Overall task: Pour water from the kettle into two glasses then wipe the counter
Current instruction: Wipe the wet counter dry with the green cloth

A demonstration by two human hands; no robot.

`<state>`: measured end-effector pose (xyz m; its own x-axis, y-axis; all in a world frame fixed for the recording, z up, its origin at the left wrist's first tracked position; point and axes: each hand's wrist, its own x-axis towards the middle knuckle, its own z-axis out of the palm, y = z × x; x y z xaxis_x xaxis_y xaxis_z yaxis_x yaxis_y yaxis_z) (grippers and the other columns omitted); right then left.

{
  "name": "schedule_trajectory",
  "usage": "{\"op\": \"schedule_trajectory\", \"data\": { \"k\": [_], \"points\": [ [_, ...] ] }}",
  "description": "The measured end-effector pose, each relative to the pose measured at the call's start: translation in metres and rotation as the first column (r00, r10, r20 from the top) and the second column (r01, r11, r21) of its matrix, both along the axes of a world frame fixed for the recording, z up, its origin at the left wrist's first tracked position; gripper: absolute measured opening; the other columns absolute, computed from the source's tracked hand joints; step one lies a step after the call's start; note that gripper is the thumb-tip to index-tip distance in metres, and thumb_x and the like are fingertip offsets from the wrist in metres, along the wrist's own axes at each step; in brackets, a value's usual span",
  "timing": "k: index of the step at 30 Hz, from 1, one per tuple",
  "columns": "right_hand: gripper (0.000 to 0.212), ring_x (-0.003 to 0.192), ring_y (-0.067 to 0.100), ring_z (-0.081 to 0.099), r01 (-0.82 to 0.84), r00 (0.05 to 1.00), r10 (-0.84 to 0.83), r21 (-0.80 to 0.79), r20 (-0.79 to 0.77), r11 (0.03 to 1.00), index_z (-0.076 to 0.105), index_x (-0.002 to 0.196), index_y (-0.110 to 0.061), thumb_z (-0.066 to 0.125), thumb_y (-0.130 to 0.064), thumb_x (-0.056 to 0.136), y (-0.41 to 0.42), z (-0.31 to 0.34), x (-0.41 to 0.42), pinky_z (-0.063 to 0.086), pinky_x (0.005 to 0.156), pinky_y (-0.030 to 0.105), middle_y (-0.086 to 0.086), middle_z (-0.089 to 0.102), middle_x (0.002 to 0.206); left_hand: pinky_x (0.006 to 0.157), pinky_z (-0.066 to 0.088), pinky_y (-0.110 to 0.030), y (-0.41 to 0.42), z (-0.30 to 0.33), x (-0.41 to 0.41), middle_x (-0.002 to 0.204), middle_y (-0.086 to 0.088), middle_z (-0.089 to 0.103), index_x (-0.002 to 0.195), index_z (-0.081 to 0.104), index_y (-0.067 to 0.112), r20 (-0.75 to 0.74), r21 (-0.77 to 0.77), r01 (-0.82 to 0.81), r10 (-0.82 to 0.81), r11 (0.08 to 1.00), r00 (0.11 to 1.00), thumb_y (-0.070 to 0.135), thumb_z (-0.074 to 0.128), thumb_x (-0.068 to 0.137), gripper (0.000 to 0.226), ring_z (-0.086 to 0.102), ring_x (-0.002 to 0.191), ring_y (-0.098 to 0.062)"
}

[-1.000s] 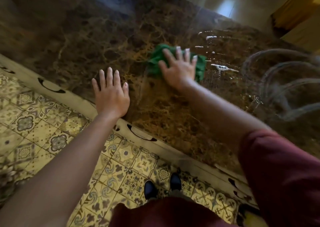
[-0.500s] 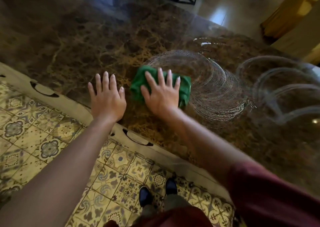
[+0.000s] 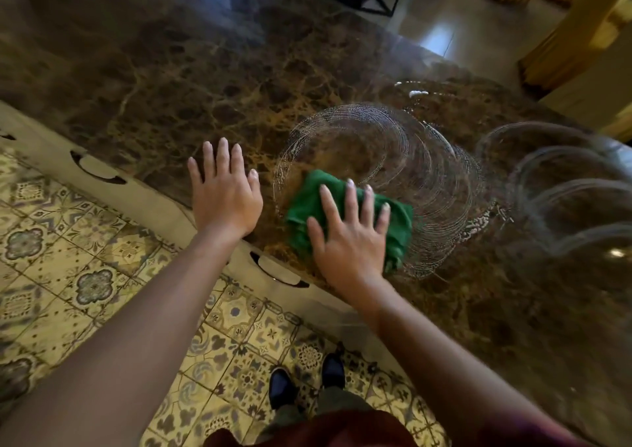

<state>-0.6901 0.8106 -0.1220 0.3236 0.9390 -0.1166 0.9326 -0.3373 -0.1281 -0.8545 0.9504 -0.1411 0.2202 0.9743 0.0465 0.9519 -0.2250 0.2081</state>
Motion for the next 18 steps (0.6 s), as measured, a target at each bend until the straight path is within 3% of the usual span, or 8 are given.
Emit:
{"op": "schedule_trajectory", "data": {
  "k": [3,6,8,11,15,18],
  "points": [
    [0.067,0.163,0.037,0.005,-0.079,0.997,0.079,0.011,-0.007,0.997,0.022,0.164,-0.043,0.02,-0.07,0.103,0.068,0.002,0.039,0.0,0.127,0.064,0.005,0.015,0.177,0.128,0.003,-0.055,0.003,-0.001,-0.004,0.172,-0.01,0.015,0.163,0.023,0.014,-0.006,0.003,-0.005,0.005,1.0,1.0,0.045,0.021,0.108,0.063,0.005,0.16,-0.031],
    [0.068,0.163,0.035,0.006,0.19,0.982,-0.19,-0.022,0.013,0.982,0.021,0.165,-0.042,0.023,-0.069,0.103,0.081,0.003,0.136,0.002,0.127,0.063,0.004,0.014,0.177,0.128,0.002,-0.054,0.001,-0.002,-0.006,0.173,-0.009,0.013,0.163,0.021,0.014,-0.02,-0.003,-0.014,0.014,1.0,1.0,0.046,0.02,0.108,0.064,0.003,0.16,-0.03],
    [0.07,0.162,0.037,0.007,0.441,0.897,-0.44,-0.022,0.032,0.897,0.02,0.166,-0.038,0.021,-0.068,0.103,0.036,0.009,0.198,0.005,0.126,0.065,0.006,0.015,0.177,0.128,0.001,-0.054,-0.002,-0.004,0.0,0.173,-0.009,0.013,0.163,0.021,0.014,-0.021,0.01,-0.002,0.002,1.0,1.0,0.046,0.019,0.108,0.064,0.003,0.16,-0.029],
    [0.069,0.162,0.039,0.005,0.573,0.819,-0.571,-0.02,0.05,0.82,0.018,0.167,-0.035,0.021,-0.064,0.105,-0.044,0.01,0.189,0.005,0.126,0.066,0.009,0.011,0.177,0.128,0.002,-0.054,-0.001,-0.005,0.001,0.172,-0.011,0.016,0.163,0.024,0.013,-0.004,0.022,-0.009,0.009,1.0,1.0,0.046,0.02,0.108,0.064,0.006,0.16,-0.031],
    [0.076,0.162,0.039,-0.002,0.331,0.943,-0.329,-0.04,0.048,0.943,0.012,0.168,-0.034,0.009,-0.07,0.101,-0.09,0.002,0.061,-0.003,0.127,0.063,0.011,0.003,0.177,0.128,0.003,-0.055,-0.002,-0.004,0.001,0.172,-0.01,0.016,0.163,0.024,0.013,-0.015,0.019,-0.015,0.016,1.0,1.0,0.045,0.02,0.107,0.064,0.006,0.16,-0.031],
    [0.089,0.162,0.04,-0.008,0.132,0.991,-0.132,-0.054,-0.003,0.99,0.011,0.169,-0.034,0.005,-0.083,0.094,-0.086,0.006,0.022,-0.008,0.127,0.063,0.013,-0.001,0.177,0.128,0.001,-0.054,-0.002,-0.002,0.001,0.173,-0.009,0.013,0.163,0.022,0.014,-0.022,-0.003,-0.013,0.013,1.0,1.0,0.046,0.019,0.108,0.064,0.003,0.16,-0.03]
  ]
}}
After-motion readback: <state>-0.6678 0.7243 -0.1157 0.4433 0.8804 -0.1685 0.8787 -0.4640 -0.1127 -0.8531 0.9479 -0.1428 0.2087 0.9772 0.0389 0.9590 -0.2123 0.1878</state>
